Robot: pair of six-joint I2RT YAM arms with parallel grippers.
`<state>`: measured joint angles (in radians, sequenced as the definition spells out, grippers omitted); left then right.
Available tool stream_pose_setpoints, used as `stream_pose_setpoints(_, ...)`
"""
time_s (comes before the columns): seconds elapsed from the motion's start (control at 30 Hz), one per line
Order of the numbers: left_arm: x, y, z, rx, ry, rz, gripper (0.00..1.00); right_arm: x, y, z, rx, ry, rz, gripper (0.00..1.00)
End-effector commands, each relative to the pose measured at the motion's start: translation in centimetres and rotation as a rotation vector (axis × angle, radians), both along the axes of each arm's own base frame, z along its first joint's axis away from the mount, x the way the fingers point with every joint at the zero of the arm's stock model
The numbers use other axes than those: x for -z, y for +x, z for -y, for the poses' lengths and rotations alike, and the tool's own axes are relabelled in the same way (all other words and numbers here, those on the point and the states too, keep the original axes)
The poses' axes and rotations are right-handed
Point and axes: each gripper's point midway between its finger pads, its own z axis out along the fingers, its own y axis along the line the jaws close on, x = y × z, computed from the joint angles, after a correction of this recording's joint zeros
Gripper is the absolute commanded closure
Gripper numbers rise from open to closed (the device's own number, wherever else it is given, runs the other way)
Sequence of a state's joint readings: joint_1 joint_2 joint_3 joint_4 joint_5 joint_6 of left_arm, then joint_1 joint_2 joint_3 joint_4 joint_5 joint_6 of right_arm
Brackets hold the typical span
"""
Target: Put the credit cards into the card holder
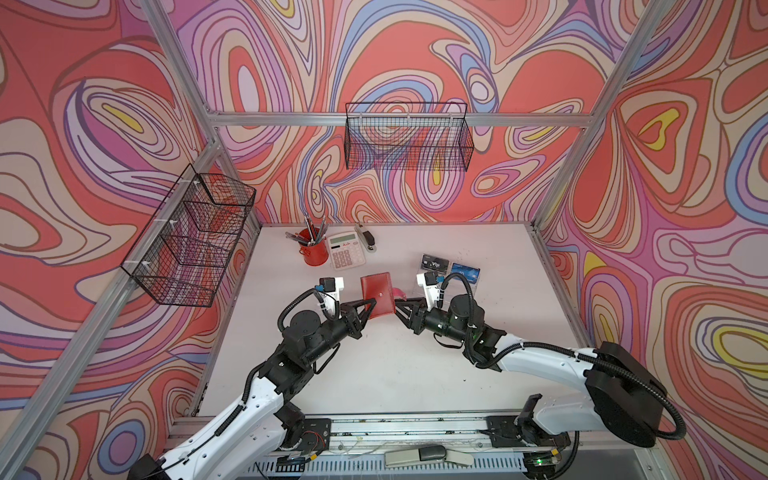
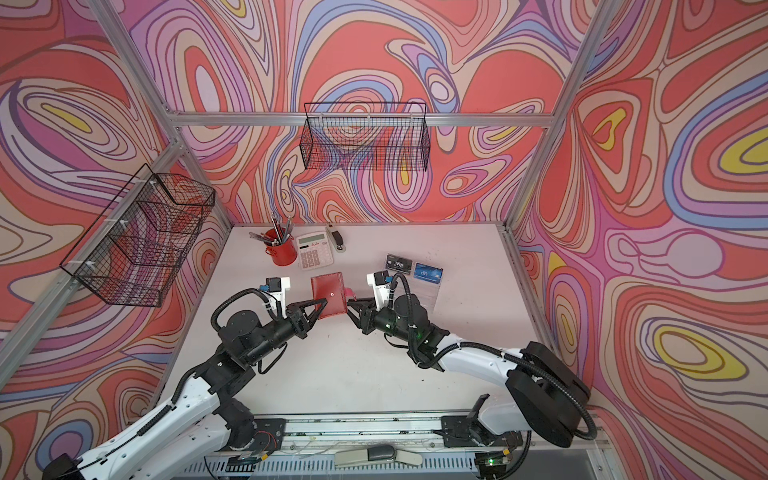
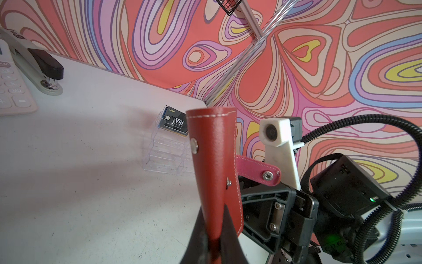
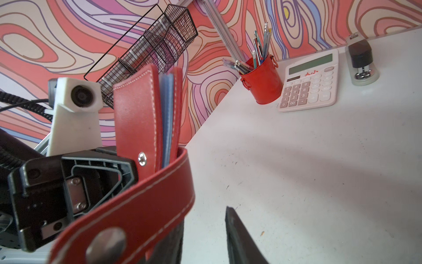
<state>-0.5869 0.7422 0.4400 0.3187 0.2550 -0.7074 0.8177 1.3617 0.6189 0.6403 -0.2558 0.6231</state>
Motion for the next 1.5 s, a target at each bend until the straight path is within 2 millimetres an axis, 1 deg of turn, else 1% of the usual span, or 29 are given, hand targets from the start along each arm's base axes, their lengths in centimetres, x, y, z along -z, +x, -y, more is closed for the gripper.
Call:
stream_pose_setpoints(0.0,-0.7,-0.1,0.0,0.006,-0.013,0.04,1.0,-1.3,-0.6,-0.9,-0.039,0.032,0.026,0.68)
stream_pose_setpoints(0.23,-0.6,0.0,-0.1,-0.001,-0.007,0.043,1.0,-1.3,-0.4,-0.6,-0.019,0.022,0.026,0.7)
stream_pose_setpoints(0.37,-0.4,0.1,-0.7,-0.036,-0.002,0.04,1.0,-1.5,0.2,1.3,0.082,0.013,0.035,0.71)
stream_pose_setpoints(0.43,-0.4,0.1,-1.1,-0.051,0.0,0.043,1.0,-1.9,-0.1,1.6,0.084,0.023,0.058,0.7)
stream_pose_setpoints(0.53,-0.6,0.0,-1.6,-0.076,0.0,0.051,1.0,-1.9,-0.3,1.2,0.054,0.029,0.06,0.7)
stream_pose_setpoints(0.67,-0.4,0.1,-2.5,-0.119,0.003,0.05,1.0,-1.4,-0.5,0.1,0.013,0.029,0.045,0.72)
stream_pose_setpoints(0.8,-0.6,0.1,-2.6,-0.126,0.006,0.055,1.0,-1.7,-1.1,-0.3,-0.01,0.035,0.061,0.72)
stream_pose_setpoints(1.07,-0.5,0.1,-2.3,-0.11,0.005,0.054,1.0,-1.4,-1.2,-1.1,-0.031,0.019,0.058,0.72)
stream_pose_setpoints(1.3,-0.6,0.0,-1.9,-0.088,-0.001,0.056,1.0,-1.2,-1.2,-1.4,-0.042,0.011,0.053,0.72)
stream_pose_setpoints(1.47,-0.7,-0.1,-1.4,-0.064,-0.003,0.057,1.0,-2.2,-2.0,-1.4,-0.077,0.042,0.07,0.71)
